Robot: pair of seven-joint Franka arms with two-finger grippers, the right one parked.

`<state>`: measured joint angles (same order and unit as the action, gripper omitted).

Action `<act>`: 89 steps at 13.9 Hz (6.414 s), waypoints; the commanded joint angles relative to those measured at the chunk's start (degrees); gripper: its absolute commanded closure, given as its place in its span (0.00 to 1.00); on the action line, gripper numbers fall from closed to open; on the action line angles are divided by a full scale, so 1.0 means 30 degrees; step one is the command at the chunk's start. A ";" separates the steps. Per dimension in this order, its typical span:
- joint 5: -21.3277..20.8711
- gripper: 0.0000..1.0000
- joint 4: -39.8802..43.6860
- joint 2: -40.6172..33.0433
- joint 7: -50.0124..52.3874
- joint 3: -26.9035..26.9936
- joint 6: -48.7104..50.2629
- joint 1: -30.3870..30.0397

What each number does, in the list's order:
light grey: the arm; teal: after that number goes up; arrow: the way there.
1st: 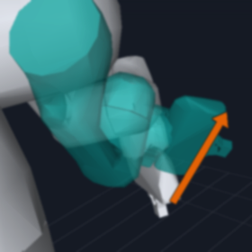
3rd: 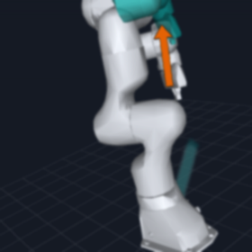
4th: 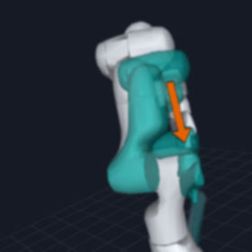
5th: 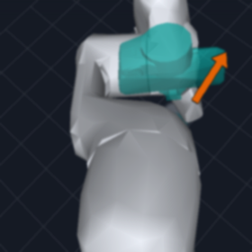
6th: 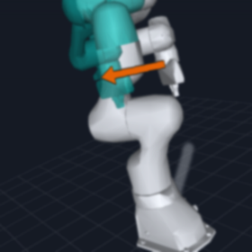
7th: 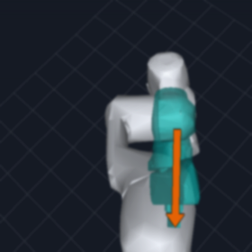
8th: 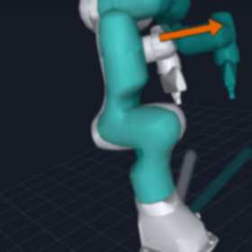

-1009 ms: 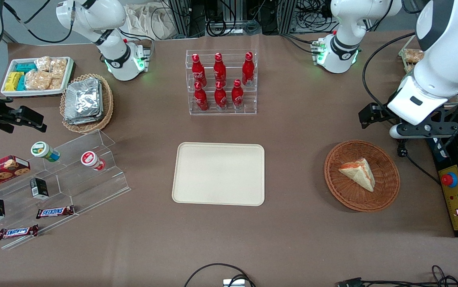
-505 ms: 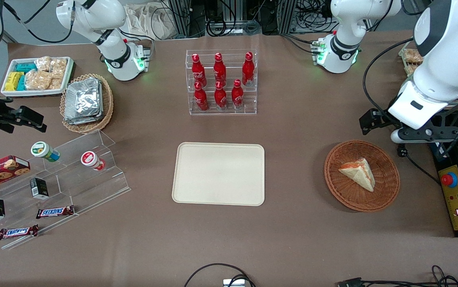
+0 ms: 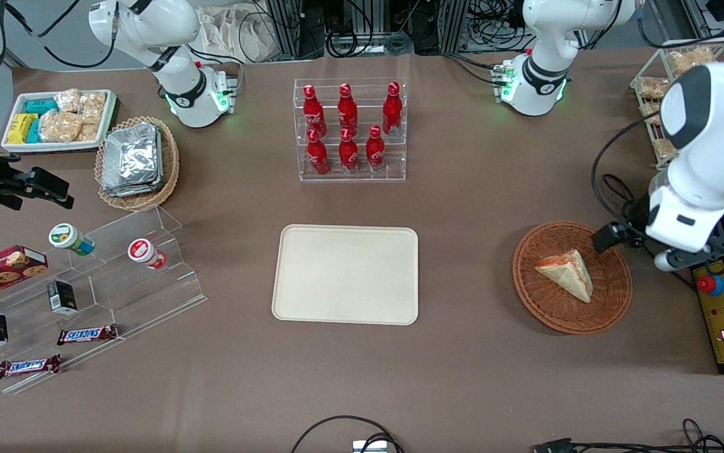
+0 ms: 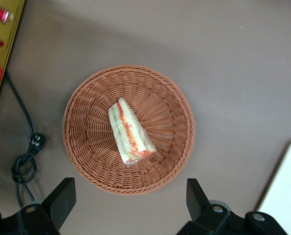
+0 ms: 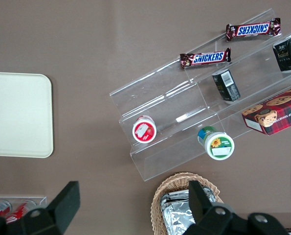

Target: Place sandwich from basket to tray

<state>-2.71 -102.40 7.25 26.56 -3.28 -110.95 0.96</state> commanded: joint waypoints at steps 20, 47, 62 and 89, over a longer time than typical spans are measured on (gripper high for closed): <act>0.2336 0.02 -0.5711 0.4497 0.6146 0.1123 -1.0450 0.0237; 0.1374 1.00 0.8263 0.2593 -0.5206 -0.1973 0.6865 0.5009; -0.3637 1.00 0.6917 1.1617 0.1283 -0.4680 -0.3151 0.7795; 0.0348 0.00 0.2553 0.0933 -0.3344 0.0566 0.1492 0.4227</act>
<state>-2.28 -91.01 16.89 19.95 -1.34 -111.22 16.34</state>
